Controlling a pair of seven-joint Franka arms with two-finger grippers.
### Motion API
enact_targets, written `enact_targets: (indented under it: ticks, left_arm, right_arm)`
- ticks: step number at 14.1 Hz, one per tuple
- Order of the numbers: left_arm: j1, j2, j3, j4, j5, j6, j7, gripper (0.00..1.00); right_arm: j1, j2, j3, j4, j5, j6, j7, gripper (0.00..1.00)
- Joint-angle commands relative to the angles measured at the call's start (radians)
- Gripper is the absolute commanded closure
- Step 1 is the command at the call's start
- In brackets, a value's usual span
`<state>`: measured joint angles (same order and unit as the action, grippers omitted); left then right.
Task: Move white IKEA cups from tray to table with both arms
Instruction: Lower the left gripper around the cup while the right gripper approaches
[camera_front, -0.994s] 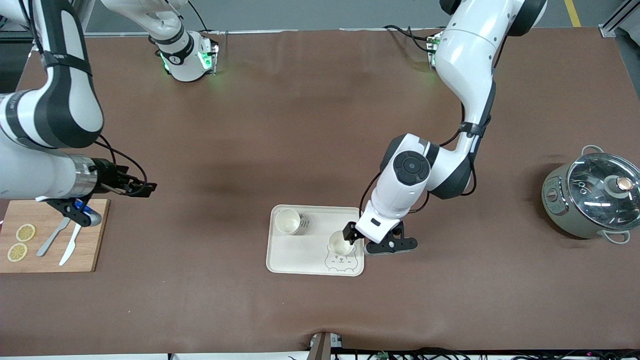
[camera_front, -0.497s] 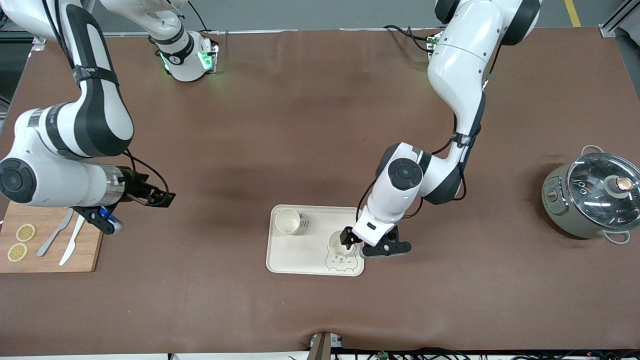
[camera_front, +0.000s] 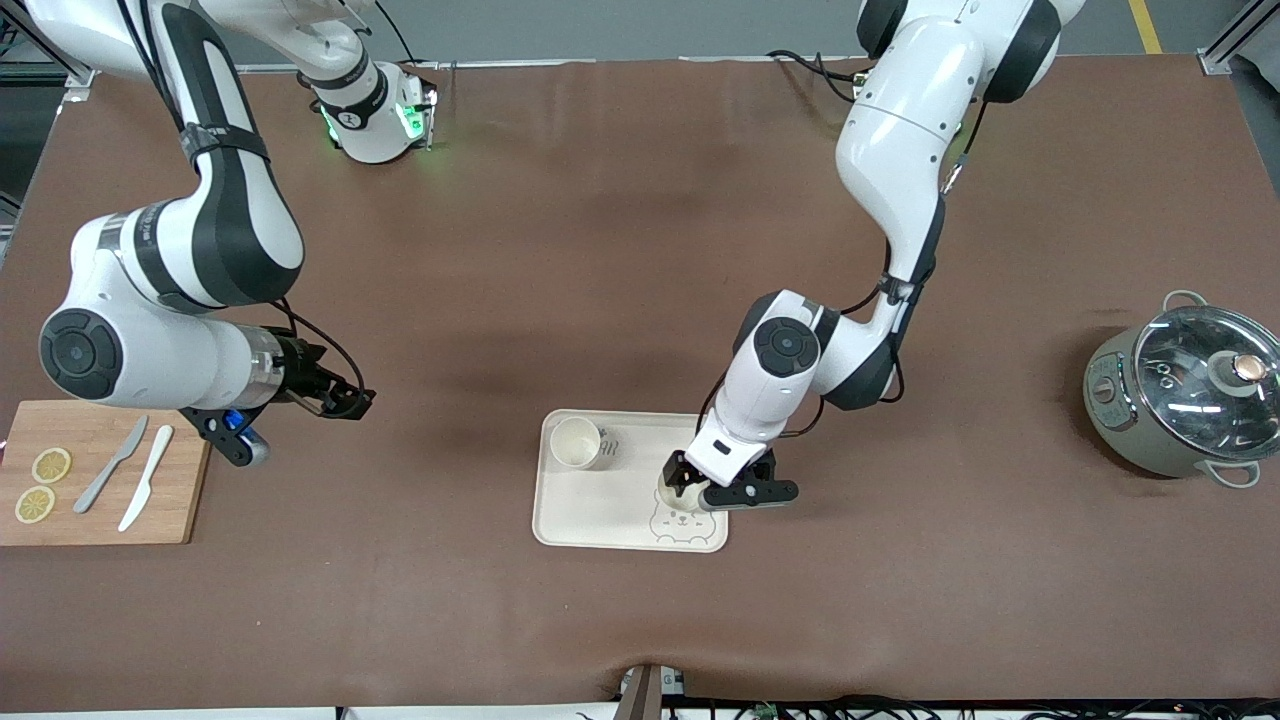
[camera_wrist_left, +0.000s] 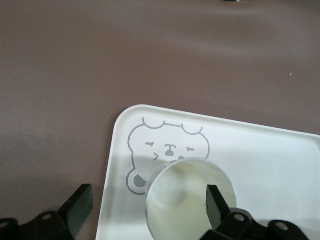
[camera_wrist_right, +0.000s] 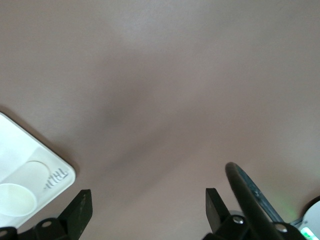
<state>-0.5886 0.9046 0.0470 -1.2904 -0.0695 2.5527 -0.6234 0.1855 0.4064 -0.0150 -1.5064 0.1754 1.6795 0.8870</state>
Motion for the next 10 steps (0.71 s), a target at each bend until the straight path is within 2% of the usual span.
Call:
enact_targets:
  ticks: [1,6,10]
  left_arm:
    - [-0.004,0.008,0.005,0.019,-0.012,0.008,-0.012,0.00]
    - [0.001,0.019,0.007,0.019,-0.012,0.029,-0.004,0.00]
    - [0.000,0.028,0.007,0.019,-0.012,0.044,-0.007,0.00]
  right_arm:
    - [0.032,0.022,-0.005,0.022,0.027,0.025,0.093,0.00]
    - [0.072,0.055,-0.005,0.035,0.047,0.039,0.179,0.00]
    - [0.094,0.077,-0.005,0.037,0.068,0.103,0.219,0.00]
